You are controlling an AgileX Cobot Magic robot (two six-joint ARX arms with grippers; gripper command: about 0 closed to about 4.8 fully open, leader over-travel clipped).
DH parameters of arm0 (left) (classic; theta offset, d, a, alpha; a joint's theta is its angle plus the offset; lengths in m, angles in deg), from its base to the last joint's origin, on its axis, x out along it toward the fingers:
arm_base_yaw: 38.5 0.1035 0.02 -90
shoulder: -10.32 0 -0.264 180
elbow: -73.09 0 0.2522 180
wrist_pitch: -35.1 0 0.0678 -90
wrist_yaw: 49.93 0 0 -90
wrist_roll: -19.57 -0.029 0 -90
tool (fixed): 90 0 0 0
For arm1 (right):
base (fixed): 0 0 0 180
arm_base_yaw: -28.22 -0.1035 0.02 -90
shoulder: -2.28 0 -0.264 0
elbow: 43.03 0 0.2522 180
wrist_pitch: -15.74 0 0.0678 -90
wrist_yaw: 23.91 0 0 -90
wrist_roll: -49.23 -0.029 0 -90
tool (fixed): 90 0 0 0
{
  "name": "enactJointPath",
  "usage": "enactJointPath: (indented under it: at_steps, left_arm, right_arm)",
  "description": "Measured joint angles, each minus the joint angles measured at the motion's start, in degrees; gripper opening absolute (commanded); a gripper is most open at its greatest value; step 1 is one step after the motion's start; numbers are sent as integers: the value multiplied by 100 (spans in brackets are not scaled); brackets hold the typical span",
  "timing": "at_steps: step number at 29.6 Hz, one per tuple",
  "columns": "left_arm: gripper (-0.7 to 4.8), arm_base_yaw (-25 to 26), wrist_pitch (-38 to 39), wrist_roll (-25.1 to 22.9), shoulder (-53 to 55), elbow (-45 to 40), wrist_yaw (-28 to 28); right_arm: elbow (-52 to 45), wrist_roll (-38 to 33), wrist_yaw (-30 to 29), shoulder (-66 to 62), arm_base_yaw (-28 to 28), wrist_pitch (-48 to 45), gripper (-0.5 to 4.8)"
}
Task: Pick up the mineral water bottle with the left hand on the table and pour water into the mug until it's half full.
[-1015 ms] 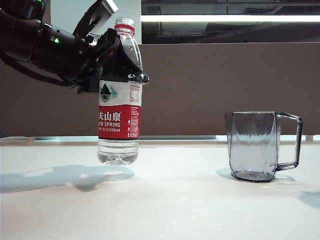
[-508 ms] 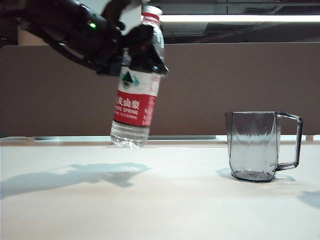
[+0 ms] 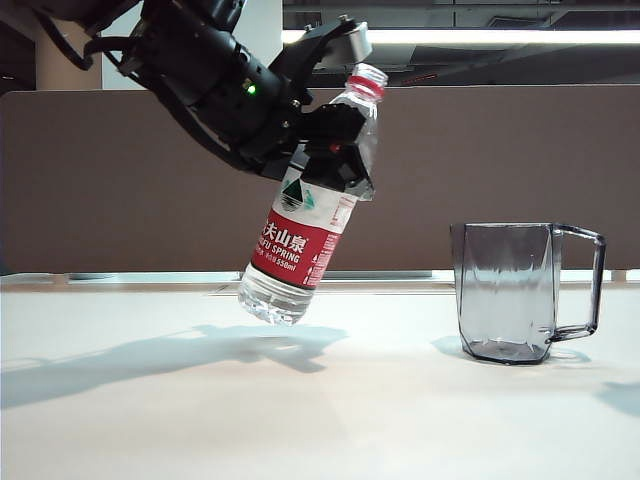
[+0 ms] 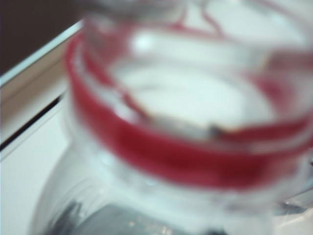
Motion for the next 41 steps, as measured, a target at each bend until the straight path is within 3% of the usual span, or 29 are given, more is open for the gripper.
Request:
enactJointPath:
  at_steps: [11,18,23,41]
  left_arm:
    - [276,-328,680,-531,479,756,-396]
    - [276,-651,756,-1196,649,892,-841]
    - [276,-732,704,-1285,756,938,-946]
    - [276,-813,1086,-2312,1241,1637,-1388]
  right_arm:
    - [0,0,-85,0,0,0,-2]
    - [0,0,-92,0,0,2,-2]
    - [0,2,-105,0,0,2,-2]
    - [0,0,-109,0,0,2,-2]
